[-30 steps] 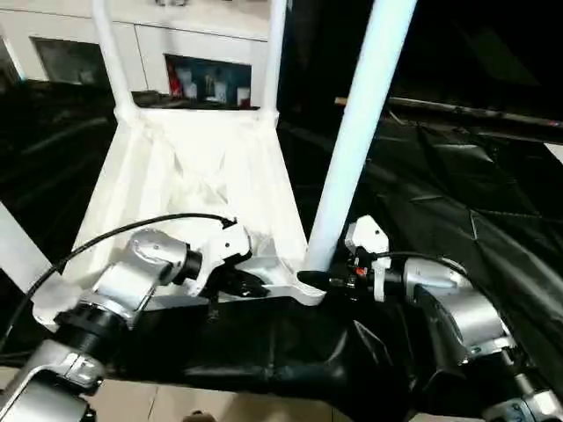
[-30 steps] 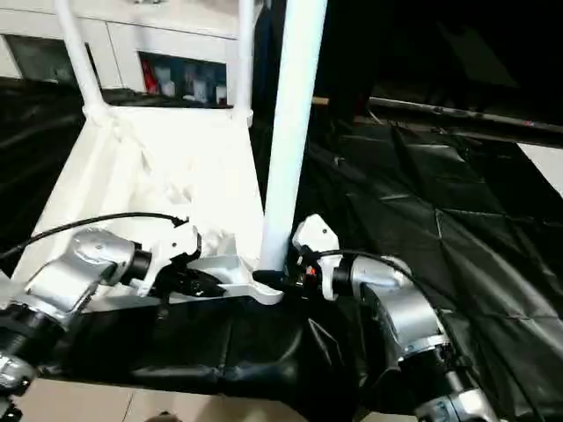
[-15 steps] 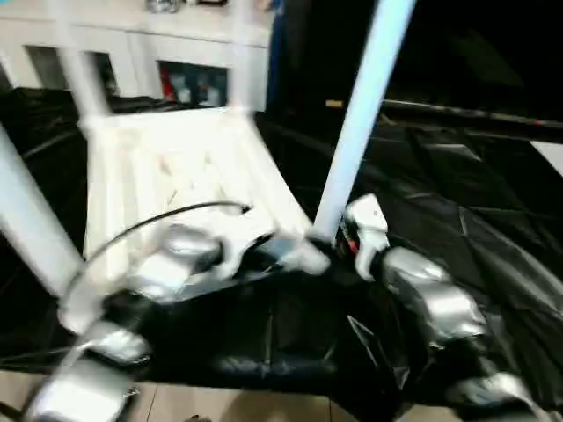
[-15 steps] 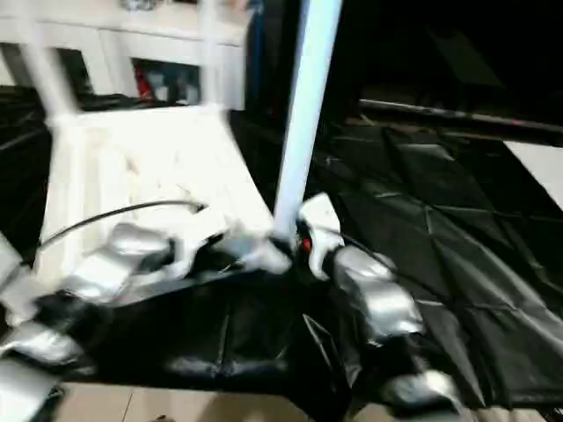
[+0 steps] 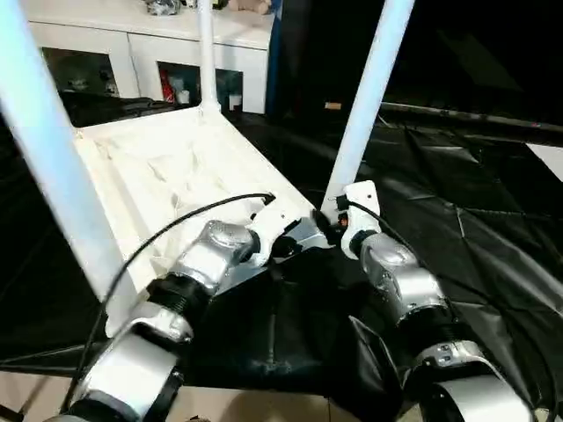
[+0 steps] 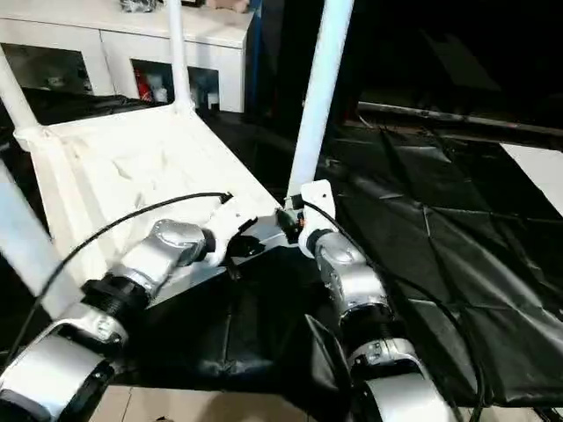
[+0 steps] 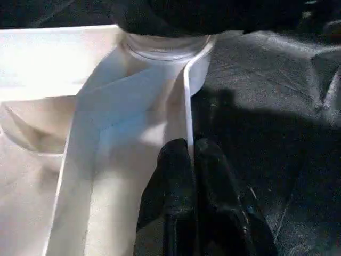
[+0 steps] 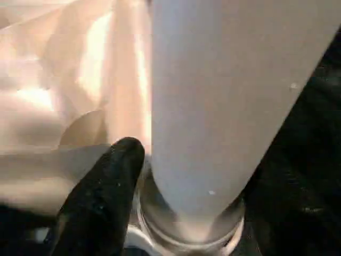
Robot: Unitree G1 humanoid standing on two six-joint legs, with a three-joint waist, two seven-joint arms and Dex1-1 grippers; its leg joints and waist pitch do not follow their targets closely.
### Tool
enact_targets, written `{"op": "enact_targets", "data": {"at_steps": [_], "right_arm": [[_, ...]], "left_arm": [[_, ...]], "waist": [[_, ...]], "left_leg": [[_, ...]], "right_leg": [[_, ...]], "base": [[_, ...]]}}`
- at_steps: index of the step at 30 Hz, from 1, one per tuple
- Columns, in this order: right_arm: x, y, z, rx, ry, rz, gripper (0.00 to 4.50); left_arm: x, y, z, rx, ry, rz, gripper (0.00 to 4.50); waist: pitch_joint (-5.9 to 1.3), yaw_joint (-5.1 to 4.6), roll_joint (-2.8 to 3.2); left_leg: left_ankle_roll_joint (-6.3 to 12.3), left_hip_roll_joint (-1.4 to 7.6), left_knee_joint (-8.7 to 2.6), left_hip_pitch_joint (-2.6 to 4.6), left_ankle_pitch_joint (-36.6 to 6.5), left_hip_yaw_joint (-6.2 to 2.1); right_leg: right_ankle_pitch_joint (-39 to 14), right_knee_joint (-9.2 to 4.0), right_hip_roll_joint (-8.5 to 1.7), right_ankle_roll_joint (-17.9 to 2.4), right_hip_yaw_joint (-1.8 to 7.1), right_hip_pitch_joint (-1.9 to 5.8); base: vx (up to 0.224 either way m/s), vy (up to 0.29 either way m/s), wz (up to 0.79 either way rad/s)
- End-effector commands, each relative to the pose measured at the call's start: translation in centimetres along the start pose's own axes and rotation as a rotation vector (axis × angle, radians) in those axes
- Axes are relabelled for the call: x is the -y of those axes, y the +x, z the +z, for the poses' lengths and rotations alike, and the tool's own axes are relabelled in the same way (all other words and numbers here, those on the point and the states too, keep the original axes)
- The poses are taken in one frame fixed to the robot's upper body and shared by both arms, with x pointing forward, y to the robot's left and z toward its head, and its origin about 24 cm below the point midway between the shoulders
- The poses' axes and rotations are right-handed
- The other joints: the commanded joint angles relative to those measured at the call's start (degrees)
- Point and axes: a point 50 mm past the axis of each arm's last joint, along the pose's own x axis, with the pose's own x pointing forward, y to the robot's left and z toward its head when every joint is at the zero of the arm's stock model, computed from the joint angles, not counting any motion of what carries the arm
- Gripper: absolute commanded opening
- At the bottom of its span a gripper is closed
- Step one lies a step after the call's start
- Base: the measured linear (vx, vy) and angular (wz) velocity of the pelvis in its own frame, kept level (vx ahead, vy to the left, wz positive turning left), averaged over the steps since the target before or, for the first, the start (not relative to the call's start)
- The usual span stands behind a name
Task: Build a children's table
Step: Rotate leg to tighten
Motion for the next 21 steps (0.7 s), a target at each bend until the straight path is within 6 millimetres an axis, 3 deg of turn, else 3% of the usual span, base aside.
{"op": "enact_targets", "data": {"at_steps": [1,7,9,17,19,21], "right_arm": [[-3.4,0.3,-0.5,-0.030,-0.035,0.242,3.20],[-1.9,-3.6,-1.0,-0.046,-0.161,0.516,3.20],[-1.5,-4.6,-1.2,-0.067,-0.185,0.570,3.20],[-0.6,-6.3,-1.4,-0.118,-0.249,0.656,3.20],[-0.7,-6.6,-1.5,-0.139,-0.259,0.683,3.20],[-0.8,-6.6,-1.6,-0.142,-0.256,0.685,3.20]], "left_arm": [[1.0,0.4,1.6,0.100,0.049,-0.077,0.00],[1.0,-1.8,0.8,0.134,0.098,-0.252,0.00],[1.3,-2.6,0.5,0.143,0.115,-0.327,0.00],[1.4,-4.5,-0.6,0.108,0.139,-0.439,0.00],[1.3,-4.9,-0.8,0.106,0.140,-0.447,0.00],[1.3,-5.0,-0.8,0.106,0.140,-0.445,0.00]], "waist": [[-2.67,0.14,0.15],[-2.85,1.00,0.07],[-2.77,0.93,0.21],[-2.89,1.29,0.58],[-2.90,1.31,0.36],[-2.86,1.32,0.42]], "left_leg": [[0.74,0.77,-4.01,0.20,-19.31,0.01],[2.36,1.05,-3.91,-0.23,-14.21,0.22],[2.58,1.16,-3.95,-0.18,-13.36,0.32],[1.93,1.39,-3.89,0.14,-13.90,0.44],[2.20,1.30,-3.76,-0.20,-12.34,0.48],[2.19,1.29,-3.74,-0.16,-12.65,0.52]], "right_leg": [[-21.99,-5.61,-2.55,-6.20,1.99,1.47],[-15.76,-4.92,-2.54,-8.13,2.13,2.30],[-13.17,-4.59,-2.42,-9.34,2.13,2.05],[-10.07,-4.04,-2.35,-11.41,2.22,1.81],[-7.36,-3.70,-2.29,-11.84,2.19,2.02],[-7.99,-3.78,-2.43,-11.70,2.22,1.96]], "base": [[0.000,0.000,0.00],[0.009,-0.005,0.01],[0.000,0.000,0.00],[0.000,0.000,0.00],[0.000,0.000,0.00],[0.000,0.000,0.00]]}}
